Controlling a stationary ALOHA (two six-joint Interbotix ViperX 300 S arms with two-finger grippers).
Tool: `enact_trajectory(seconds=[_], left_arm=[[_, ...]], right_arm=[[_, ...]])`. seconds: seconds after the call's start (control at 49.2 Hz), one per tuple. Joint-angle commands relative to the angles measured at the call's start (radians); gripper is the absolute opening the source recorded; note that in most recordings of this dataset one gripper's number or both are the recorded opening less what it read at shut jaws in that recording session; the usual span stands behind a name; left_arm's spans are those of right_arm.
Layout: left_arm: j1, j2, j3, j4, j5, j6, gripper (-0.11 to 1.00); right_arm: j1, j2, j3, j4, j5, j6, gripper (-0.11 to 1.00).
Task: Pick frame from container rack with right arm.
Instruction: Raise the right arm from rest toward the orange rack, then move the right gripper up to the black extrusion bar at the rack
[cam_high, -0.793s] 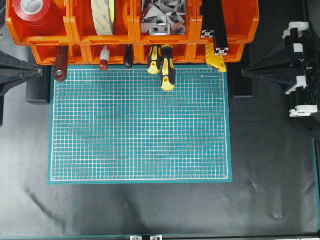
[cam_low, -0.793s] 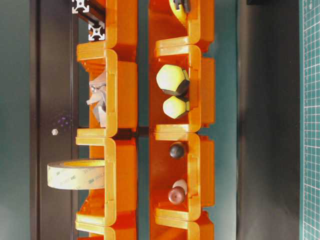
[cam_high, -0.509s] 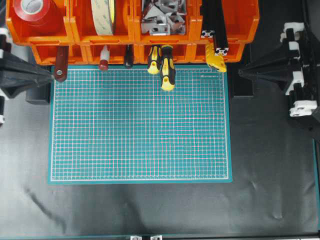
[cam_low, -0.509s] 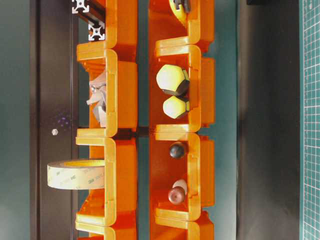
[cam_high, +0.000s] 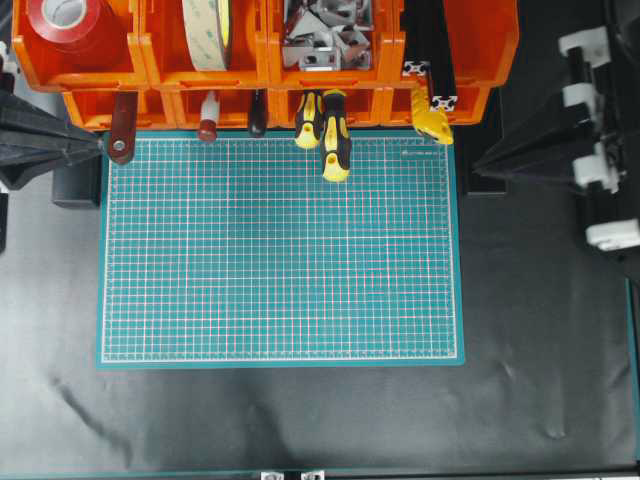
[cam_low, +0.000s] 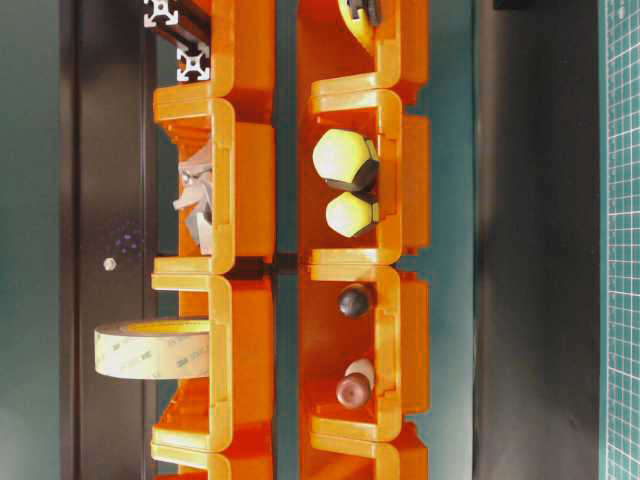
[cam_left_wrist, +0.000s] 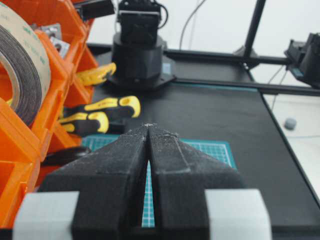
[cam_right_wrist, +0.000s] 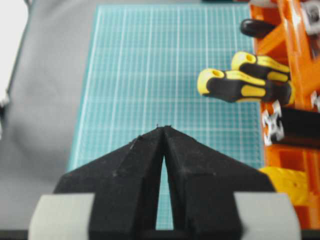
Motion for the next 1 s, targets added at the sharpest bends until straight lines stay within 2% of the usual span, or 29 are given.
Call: enact_trajectory(seconds=[0.0,0.081,0.183,0.264,0.448,0.509,0.57,0.631,0.692,0.793,0.976], left_arm=[[0.002,0.0,-0.032,0.005,0.008,-0.003,0.0],[0.002,-0.003,-0.032,0.003,0.017,-0.003,0.0],[-0.002,-0.008,-0.032,0.005,0.017,-0.003,0.0],[-0.003,-0.011,-0.032,0.003,0.017,-0.003,0.0],[-0.006,-0.017,-0.032,0.003,0.017,-0.003,0.0],[-0.011,-0.017,-0.035,0.005,0.017,-0.003,0.0],[-0.014,-0.017,-0.032,0.005,0.017,-0.003,0.0],[-0.02,-0.018,-0.032,0.005,0.017,-0.003,0.0],[-0.025,-0.018,-0.032,0.005,0.017,-0.003,0.0],[-0.026,-0.017,-0.031,0.005,0.017,-0.003,0.0],[-0.026,-0.017,-0.029,0.005,0.017,-0.003,0.0]], right_arm=[[0.057,0.094,-0.143,-0.097,0.19,0.006,-0.01],[0.112,0.158,-0.215,-0.184,0.33,0.025,-0.01],[0.187,0.229,-0.27,-0.321,0.489,0.077,-0.01],[0.259,0.276,-0.293,-0.468,0.591,0.123,-0.01],[0.423,0.388,-0.29,-0.859,0.749,0.242,-0.01],[0.466,0.434,-0.285,-0.963,0.819,0.261,-0.01],[0.488,0.472,-0.287,-1.035,0.884,0.261,-0.01],[0.502,0.503,-0.287,-1.088,0.942,0.256,-0.01],[0.515,0.517,-0.287,-1.114,0.968,0.258,-0.01],[0.535,0.526,-0.281,-1.126,0.96,0.255,-0.01],[0.538,0.538,-0.23,-1.118,0.96,0.262,0.01]])
